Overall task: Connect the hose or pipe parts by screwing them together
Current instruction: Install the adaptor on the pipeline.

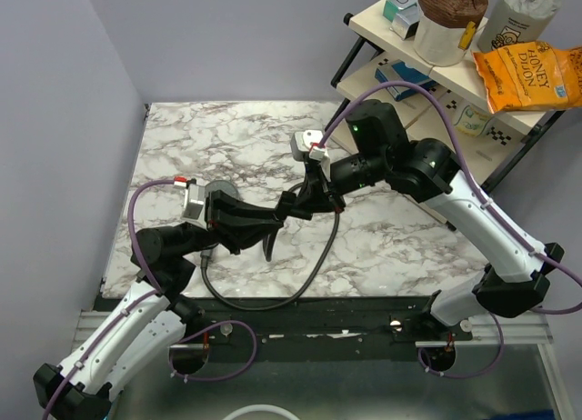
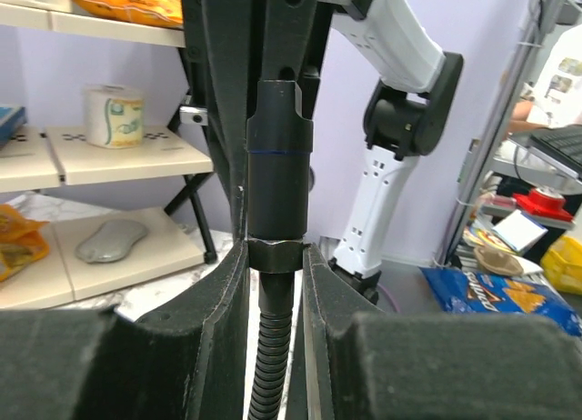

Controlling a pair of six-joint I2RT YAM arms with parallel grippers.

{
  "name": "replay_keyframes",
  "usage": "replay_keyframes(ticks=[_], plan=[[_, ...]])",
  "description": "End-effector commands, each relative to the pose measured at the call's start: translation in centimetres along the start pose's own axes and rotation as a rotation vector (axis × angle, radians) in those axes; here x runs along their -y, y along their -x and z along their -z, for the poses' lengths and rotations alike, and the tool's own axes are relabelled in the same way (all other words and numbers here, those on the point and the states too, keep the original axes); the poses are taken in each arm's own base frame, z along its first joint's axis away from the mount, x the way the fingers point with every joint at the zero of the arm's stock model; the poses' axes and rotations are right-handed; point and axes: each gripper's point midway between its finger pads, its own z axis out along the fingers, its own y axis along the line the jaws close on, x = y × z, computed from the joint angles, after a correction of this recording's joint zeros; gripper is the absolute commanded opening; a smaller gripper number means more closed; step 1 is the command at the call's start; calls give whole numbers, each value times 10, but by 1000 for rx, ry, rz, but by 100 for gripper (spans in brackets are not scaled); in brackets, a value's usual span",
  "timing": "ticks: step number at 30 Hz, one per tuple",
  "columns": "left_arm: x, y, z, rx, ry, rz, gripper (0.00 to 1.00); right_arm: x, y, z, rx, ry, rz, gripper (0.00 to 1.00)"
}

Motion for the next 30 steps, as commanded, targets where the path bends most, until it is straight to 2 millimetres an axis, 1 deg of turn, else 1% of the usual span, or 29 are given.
replay_keyframes(ticks=[1, 8, 13, 16, 20, 30], plan=[[-3, 28, -2, 85, 43, -79, 0, -3, 0, 8, -11, -29, -34, 3], [-14, 25, -2, 79, 80, -102, 0, -9, 6, 14, 1, -30, -43, 2], [-22, 25, -1, 81, 117, -114, 0, -21, 7, 15, 3, -8, -47, 2], [-24, 23, -2, 78, 121, -114, 0, -25, 11, 14, 14, -6, -33, 1], [-24, 20, -2, 69, 114, -115, 0, -25, 21, 12, 37, -6, -16, 1], [-26, 20, -3, 68, 115, -114, 0, -29, 40, -1, 79, 33, 18, 1]])
